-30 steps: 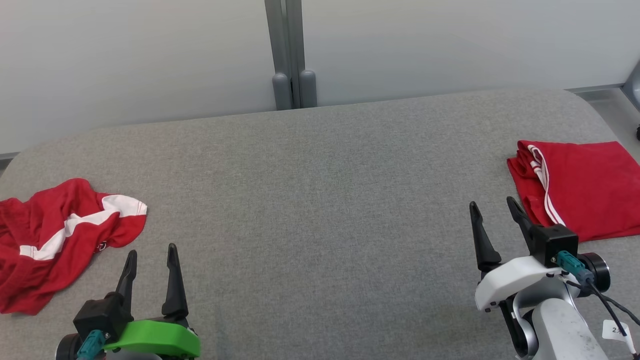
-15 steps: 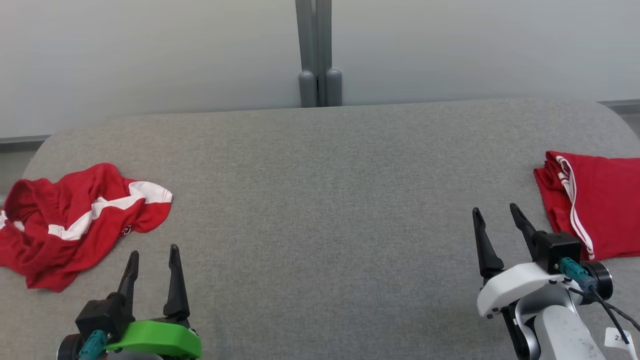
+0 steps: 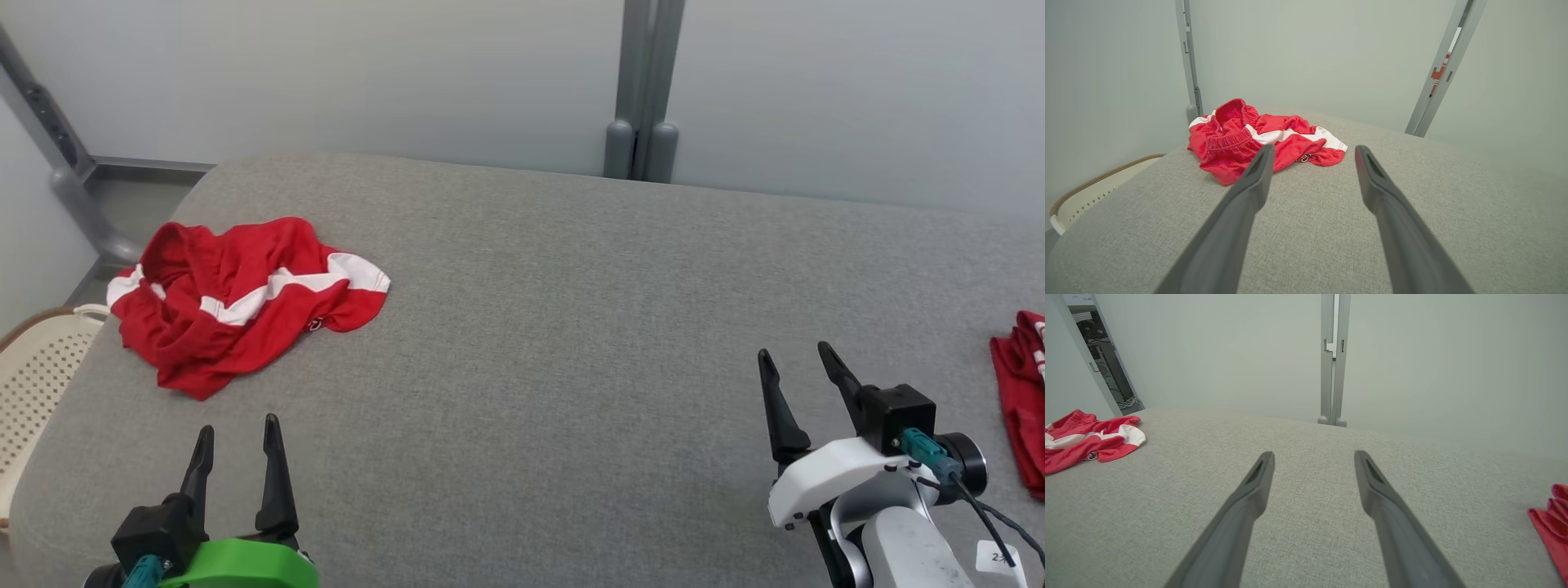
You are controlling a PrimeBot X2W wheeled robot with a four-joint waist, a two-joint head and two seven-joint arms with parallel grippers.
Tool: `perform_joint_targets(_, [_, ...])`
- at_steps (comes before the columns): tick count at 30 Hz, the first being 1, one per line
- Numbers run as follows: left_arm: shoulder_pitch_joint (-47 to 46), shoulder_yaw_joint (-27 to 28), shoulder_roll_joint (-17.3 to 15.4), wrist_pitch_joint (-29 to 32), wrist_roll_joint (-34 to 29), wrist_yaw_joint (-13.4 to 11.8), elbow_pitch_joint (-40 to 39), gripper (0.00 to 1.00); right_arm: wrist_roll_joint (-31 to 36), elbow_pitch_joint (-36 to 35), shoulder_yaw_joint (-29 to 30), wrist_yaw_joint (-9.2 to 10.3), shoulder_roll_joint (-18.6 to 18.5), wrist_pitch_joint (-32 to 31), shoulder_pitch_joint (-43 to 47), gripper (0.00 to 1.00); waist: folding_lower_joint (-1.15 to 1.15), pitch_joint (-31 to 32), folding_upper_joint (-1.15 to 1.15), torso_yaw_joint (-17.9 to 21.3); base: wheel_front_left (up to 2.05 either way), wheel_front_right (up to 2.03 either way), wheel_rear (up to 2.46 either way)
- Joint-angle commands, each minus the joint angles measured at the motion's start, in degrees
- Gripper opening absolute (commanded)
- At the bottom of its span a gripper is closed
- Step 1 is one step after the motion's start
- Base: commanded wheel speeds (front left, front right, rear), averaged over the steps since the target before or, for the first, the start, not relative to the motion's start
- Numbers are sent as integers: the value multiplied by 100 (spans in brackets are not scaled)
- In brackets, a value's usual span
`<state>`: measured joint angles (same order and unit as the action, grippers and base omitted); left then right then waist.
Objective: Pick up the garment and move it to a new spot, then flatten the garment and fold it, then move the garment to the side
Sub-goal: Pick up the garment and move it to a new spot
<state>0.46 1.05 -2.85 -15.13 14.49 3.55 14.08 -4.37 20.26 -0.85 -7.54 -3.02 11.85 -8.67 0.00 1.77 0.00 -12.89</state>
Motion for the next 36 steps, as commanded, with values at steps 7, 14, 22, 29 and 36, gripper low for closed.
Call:
perform_joint_targets(7, [140, 147, -11, 0, -16, 31, -33, 100, -84, 45, -96, 11, 2, 15, 72, 100, 0, 50, 0, -727, 0, 0, 0])
perform_joint_targets(14, [169, 187, -11, 0, -72, 53, -51, 100, -132, 86, -121, 11, 4, 42, 93, 100, 0, 80, 0, -974, 0, 0, 0])
perform_joint_targets(22, [184, 235, -10, 1, -97, 57, -65, 100, -195, 114, -174, 11, 6, 61, 60, 100, 0, 70, 0, -1074, 0, 0, 0])
perform_joint_targets(29, [177, 277, -10, 1, -18, 23, -82, 100, -188, 101, -228, 11, 5, 18, 11, 100, 0, -17, 0, -949, 0, 0, 0])
perform_joint_targets(36, [-323, 193, -10, 1, 145, -19, 329, 100, -67, -34, -291, 11, -38, -102, -133, 100, 0, -257, 0, -784, 0, 0, 0])
